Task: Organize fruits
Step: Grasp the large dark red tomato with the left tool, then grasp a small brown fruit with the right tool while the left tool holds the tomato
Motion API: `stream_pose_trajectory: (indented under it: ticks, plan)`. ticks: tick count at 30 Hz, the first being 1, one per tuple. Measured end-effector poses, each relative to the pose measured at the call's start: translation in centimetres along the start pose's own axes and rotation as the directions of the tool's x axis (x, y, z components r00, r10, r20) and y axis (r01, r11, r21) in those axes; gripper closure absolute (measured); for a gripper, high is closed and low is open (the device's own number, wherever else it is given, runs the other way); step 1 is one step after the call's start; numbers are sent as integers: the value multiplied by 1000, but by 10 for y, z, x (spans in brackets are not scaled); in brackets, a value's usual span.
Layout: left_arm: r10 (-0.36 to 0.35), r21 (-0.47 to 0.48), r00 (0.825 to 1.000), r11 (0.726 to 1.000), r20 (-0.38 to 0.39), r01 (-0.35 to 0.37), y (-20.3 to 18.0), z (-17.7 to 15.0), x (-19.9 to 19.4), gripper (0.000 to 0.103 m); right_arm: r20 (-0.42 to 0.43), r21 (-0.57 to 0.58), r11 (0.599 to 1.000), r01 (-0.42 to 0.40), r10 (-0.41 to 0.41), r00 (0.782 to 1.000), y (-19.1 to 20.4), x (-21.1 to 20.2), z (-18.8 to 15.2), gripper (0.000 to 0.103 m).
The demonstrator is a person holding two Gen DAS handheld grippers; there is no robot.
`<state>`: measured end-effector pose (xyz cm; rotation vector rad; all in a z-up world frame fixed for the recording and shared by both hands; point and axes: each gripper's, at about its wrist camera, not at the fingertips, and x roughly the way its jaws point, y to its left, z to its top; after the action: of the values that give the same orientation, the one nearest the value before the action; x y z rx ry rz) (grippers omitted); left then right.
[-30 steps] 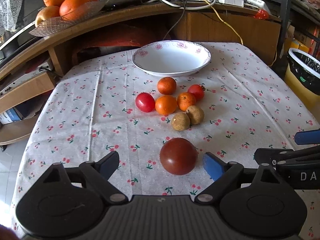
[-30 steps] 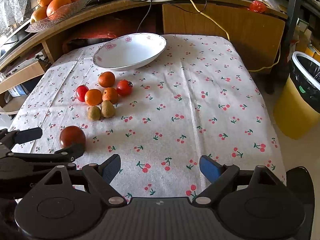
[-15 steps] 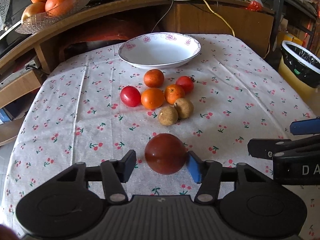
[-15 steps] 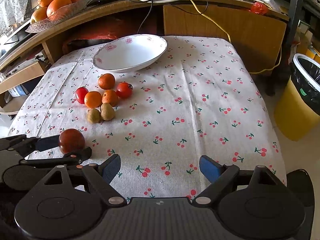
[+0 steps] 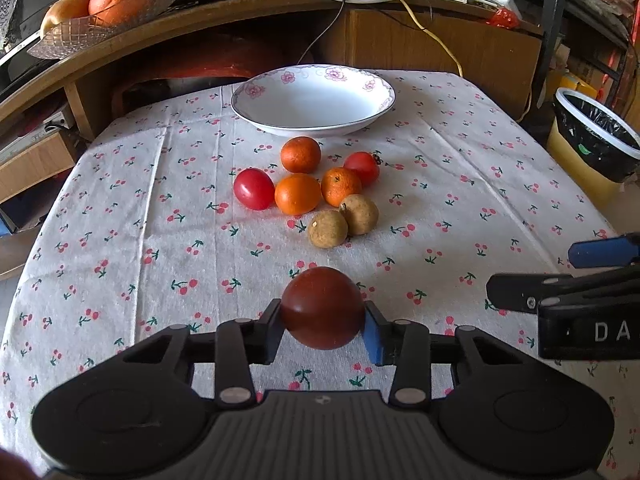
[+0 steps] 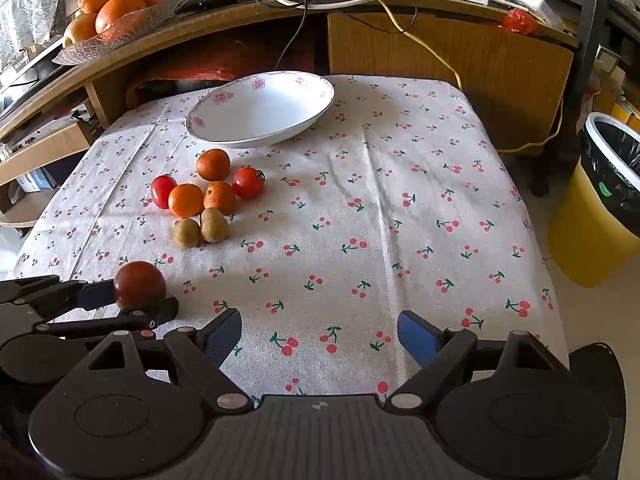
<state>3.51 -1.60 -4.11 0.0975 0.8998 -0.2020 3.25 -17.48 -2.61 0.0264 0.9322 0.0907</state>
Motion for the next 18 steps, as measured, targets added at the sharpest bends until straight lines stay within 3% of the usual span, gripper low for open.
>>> stream_pose_trajectory:
  ticks: [11,15,18]
  plan:
    - [23,11,1000,1000,-9,-23,7,8,-19,55,19,-55,998,-39,40,999,6,-5,14,25]
    - [3,29,1000,1000,-9,-3,15,17,-20,55,19,-126,990,-70,73,997,16,1,26,31]
    - [-16,40,999,999,-29,17,22,23,-17,55,-10,-171,979,-110,110,994,22,13,34,42]
